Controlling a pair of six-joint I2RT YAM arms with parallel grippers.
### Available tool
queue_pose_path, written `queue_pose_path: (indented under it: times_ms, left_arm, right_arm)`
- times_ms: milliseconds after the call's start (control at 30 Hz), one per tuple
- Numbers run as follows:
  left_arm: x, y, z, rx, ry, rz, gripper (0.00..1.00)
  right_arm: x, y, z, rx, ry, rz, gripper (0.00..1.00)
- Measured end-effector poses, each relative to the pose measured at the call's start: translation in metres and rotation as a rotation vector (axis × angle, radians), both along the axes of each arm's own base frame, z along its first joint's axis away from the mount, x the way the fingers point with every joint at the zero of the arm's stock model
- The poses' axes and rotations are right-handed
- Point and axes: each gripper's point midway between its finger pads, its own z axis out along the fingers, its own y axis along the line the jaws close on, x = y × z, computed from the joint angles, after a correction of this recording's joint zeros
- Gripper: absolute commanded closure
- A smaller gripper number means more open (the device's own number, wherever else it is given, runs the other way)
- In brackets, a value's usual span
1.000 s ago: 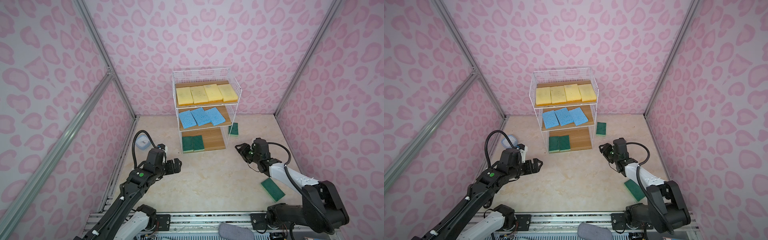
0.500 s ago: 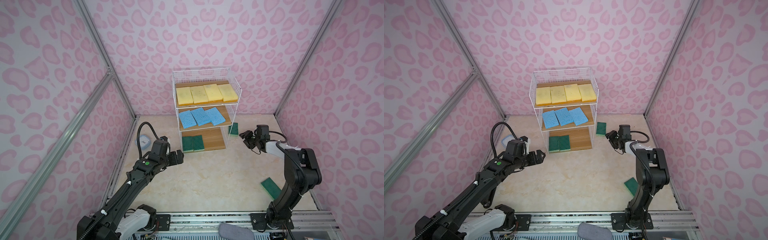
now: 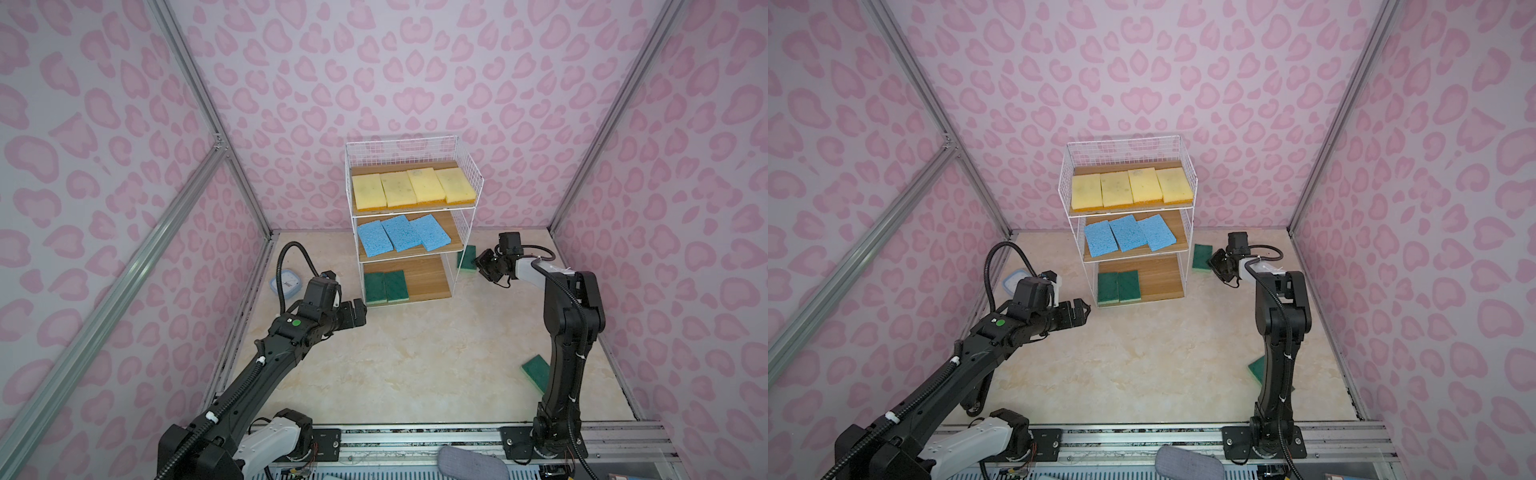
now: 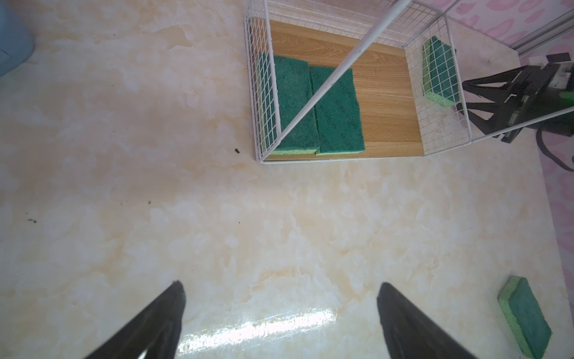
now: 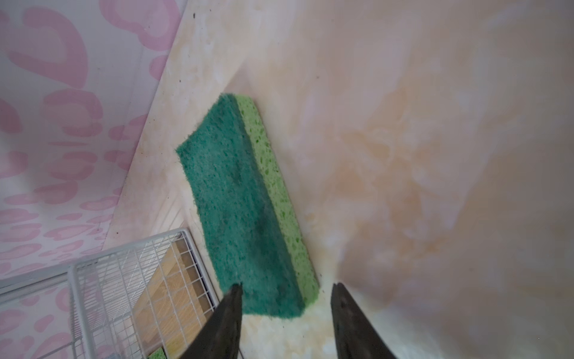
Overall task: Arrange cleaning sponges on a shelf
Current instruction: Pick up the cleaning sponge from the top-right of the table.
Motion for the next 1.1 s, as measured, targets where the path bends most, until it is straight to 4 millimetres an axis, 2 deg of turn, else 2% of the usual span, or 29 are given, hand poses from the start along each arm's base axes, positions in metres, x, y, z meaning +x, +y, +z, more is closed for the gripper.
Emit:
queue_pose_path:
  times_ms: [333, 667, 867, 1100]
  left_arm:
    - [-0.003, 0.002, 0.002, -0.003, -0.014, 0.001, 0.02]
    - [-0.005, 0.005, 0.008, -0.004, -0.034, 0.000, 0.02]
    - [-0.008, 0.006, 0.016, -0.013, -0.057, 0.000, 0.03]
    - [-0.021, 0.008, 0.022, -0.032, -0.080, -0.007, 0.03]
  right_arm:
    - [0.014, 0.006, -0.013, -0.034, 0.030, 0.018, 0.62]
    - [0.012, 0.008, -0.016, -0.058, 0.033, 0.024, 0.99]
    - [-0.002, 0.006, -0.004, -0.082, 0.055, 0.031, 1.00]
    - [-0.031, 0.000, 0.037, -0.114, 0.019, 0.038, 1.00]
